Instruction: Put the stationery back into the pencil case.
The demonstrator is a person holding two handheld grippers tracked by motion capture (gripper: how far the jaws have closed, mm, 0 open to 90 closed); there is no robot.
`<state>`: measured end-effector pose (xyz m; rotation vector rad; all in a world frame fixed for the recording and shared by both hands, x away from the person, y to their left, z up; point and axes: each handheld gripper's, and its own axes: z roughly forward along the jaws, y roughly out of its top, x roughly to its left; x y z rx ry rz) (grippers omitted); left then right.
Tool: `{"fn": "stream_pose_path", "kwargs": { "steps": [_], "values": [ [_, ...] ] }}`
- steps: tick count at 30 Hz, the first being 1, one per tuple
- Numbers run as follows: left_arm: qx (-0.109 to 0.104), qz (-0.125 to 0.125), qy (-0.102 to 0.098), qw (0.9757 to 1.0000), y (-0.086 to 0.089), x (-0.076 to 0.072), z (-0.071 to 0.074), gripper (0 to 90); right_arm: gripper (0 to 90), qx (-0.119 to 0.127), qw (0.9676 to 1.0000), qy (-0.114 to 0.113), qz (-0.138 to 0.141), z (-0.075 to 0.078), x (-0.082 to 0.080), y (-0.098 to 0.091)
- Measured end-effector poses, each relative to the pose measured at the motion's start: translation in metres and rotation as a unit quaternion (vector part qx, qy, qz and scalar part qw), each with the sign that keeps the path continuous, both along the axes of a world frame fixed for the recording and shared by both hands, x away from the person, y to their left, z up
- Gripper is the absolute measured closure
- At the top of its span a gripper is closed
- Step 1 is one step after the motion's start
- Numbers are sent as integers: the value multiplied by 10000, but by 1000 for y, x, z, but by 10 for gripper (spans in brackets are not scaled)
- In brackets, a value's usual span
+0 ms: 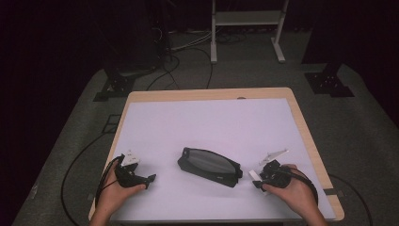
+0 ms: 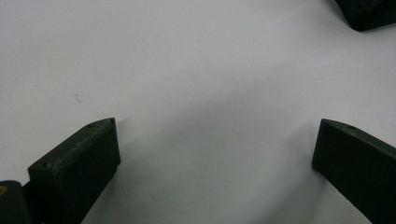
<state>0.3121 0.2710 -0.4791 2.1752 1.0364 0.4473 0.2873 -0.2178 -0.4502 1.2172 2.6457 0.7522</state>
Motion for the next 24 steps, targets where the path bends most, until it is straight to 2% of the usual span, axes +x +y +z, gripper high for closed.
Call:
{"fn": "stream_pose_path", "kwargs": {
  "steps": [3,12,17,24],
  "values": [
    [0,-1,1,10000,0,0,0,0,572,-40,10000,47,32,-1,-1,1],
    [-2,2,2,10000,0,0,0,0,635,-265,9996,-94,46,-2,-2,4],
    [-1,2,2,10000,0,0,0,0,681,-250,9996,-108,0,-2,-2,3],
    [-2,1,3,10000,0,0,0,0,691,-188,9998,-60,-79,-2,-1,2]
  ]
}}
